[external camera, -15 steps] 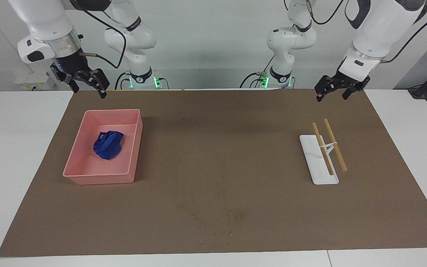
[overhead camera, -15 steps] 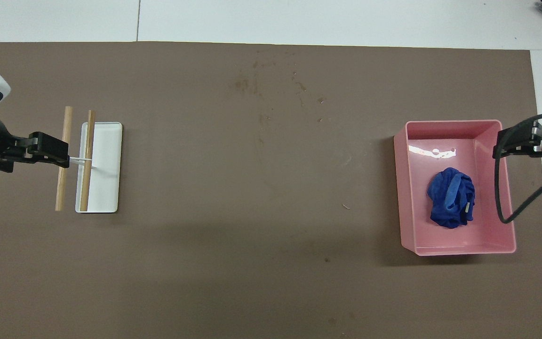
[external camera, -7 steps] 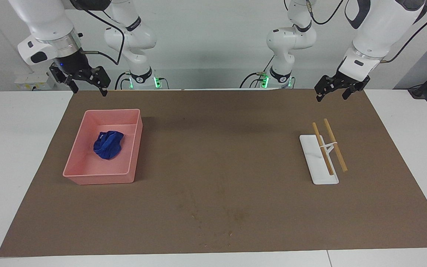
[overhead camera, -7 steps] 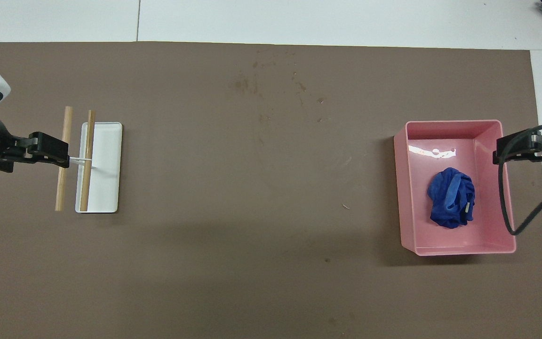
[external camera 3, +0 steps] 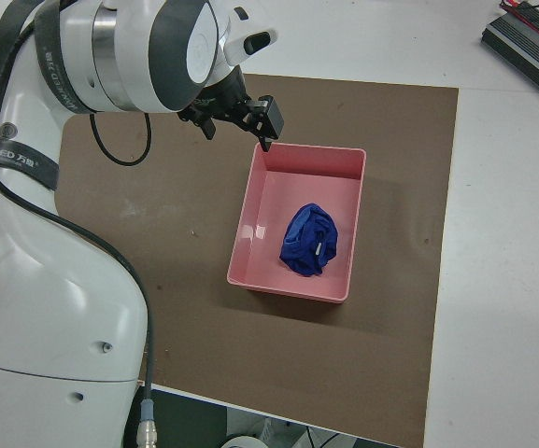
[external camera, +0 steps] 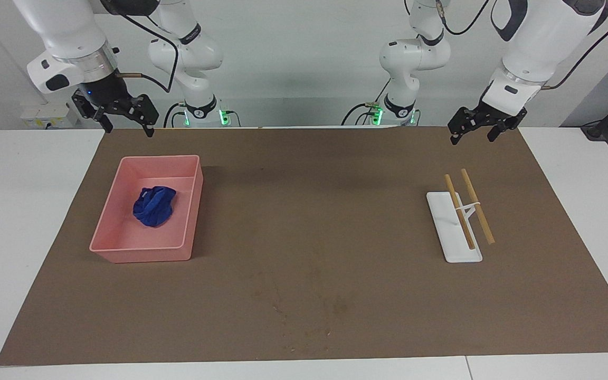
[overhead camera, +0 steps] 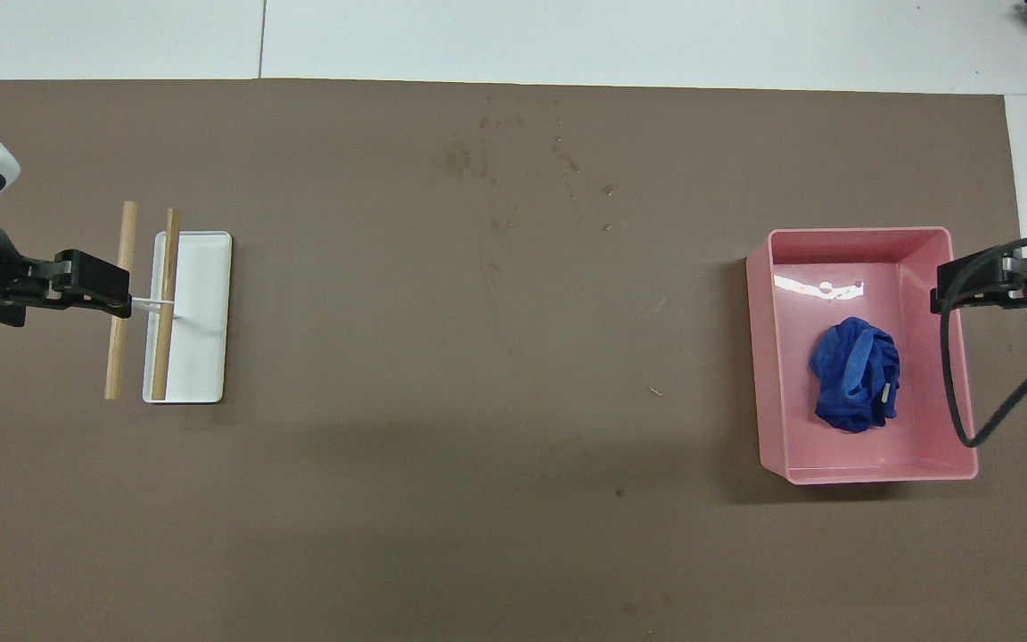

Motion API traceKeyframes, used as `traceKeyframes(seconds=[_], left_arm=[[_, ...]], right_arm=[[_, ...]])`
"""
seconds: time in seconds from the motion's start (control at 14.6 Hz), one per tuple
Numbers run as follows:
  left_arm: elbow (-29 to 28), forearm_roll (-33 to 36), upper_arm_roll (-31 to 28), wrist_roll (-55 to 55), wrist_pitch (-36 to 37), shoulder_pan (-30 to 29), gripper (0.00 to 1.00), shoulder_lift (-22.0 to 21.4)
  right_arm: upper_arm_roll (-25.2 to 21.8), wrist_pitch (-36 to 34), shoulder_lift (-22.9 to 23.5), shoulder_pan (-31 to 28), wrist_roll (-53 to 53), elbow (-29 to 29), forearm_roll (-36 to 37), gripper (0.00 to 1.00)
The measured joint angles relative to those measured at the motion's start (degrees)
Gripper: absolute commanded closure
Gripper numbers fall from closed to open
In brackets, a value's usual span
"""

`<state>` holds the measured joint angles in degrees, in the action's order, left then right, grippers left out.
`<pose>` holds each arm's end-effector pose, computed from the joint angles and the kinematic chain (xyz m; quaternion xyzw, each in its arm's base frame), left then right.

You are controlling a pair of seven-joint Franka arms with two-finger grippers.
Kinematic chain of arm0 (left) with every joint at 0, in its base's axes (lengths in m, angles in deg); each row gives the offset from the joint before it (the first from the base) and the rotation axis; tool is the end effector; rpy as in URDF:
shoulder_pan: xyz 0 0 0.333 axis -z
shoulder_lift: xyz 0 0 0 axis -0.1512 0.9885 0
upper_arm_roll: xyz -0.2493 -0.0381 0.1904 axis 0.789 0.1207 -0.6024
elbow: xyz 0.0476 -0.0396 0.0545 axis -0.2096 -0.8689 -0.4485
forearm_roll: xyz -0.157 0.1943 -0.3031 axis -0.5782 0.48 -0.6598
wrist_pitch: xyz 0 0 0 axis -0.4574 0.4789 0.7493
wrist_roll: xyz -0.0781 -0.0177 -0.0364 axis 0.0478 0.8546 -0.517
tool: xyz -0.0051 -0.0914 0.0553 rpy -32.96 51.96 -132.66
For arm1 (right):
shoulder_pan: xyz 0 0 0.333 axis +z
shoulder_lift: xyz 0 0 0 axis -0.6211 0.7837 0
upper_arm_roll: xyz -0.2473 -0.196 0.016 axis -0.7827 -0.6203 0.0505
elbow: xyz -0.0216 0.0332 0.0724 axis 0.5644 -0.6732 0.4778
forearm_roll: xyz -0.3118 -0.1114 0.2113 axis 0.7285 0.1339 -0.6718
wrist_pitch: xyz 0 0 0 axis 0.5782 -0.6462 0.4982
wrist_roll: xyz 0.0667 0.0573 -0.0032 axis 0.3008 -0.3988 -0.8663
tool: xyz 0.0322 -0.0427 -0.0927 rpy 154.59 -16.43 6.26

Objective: Wipe water with towel using both arms

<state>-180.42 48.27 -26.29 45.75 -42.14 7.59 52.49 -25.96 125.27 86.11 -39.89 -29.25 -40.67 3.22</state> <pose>0.5398 -0.0660 0.6190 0.9993 0.0078 -0.0373 0.0010 0.5379 0.0086 0.6468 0.9970 -0.0730 -0.0217 0.0122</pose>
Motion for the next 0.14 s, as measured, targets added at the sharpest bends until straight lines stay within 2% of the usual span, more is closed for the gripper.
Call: traceKeyframes(seconds=[0.14], left_arm=[[0.0, 0.0, 0.0, 0.0, 0.0, 0.0, 0.0, 0.0]], right_arm=[[0.0, 0.0, 0.0, 0.1, 0.0, 0.0, 0.0, 0.0]])
